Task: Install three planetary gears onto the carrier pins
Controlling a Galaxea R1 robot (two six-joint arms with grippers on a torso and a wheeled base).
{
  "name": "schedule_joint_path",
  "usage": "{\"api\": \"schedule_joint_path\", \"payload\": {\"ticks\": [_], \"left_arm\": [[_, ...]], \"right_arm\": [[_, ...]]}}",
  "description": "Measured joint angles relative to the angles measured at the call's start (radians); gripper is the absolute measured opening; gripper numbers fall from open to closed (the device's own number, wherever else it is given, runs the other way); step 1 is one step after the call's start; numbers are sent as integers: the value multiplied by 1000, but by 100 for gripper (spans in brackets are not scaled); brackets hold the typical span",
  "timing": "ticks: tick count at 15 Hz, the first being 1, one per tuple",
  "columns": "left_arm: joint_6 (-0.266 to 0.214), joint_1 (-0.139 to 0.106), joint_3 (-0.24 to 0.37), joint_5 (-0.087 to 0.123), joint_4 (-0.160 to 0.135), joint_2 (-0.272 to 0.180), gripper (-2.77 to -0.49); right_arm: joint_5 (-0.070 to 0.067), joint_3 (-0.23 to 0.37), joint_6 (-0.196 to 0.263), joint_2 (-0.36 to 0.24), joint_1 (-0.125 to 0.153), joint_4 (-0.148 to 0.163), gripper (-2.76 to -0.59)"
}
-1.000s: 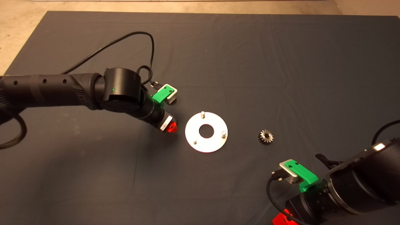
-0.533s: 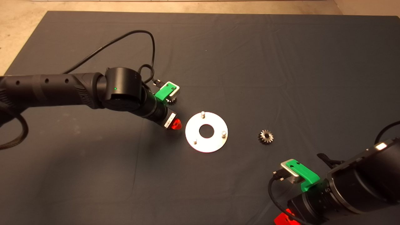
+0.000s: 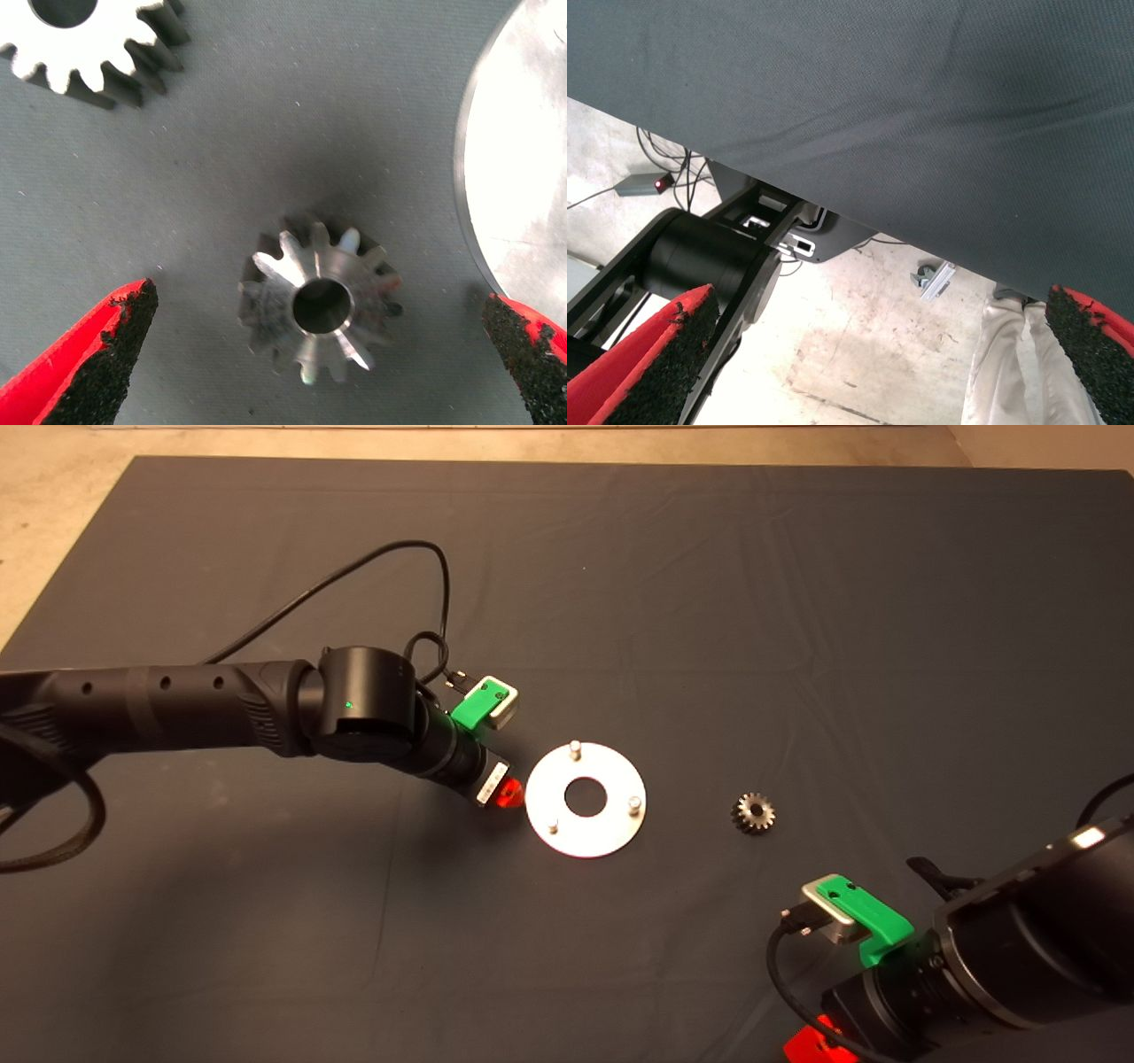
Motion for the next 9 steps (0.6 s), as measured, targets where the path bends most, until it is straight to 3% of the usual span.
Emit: {"api": "schedule_joint_path", "payload": {"ticks": [3,6,9], "left_arm": [[1,0,-8,-1,10,0,-70],[10,22,-15,-11,28,-3,-78],[10,26,-15,-18,51,-7,-85]], "right_arm": [[0,0,0,-2,0,0,-61],[0,0,0,-2,0,0,-61],[1,0,-1,-2,0,0,-61]]}}
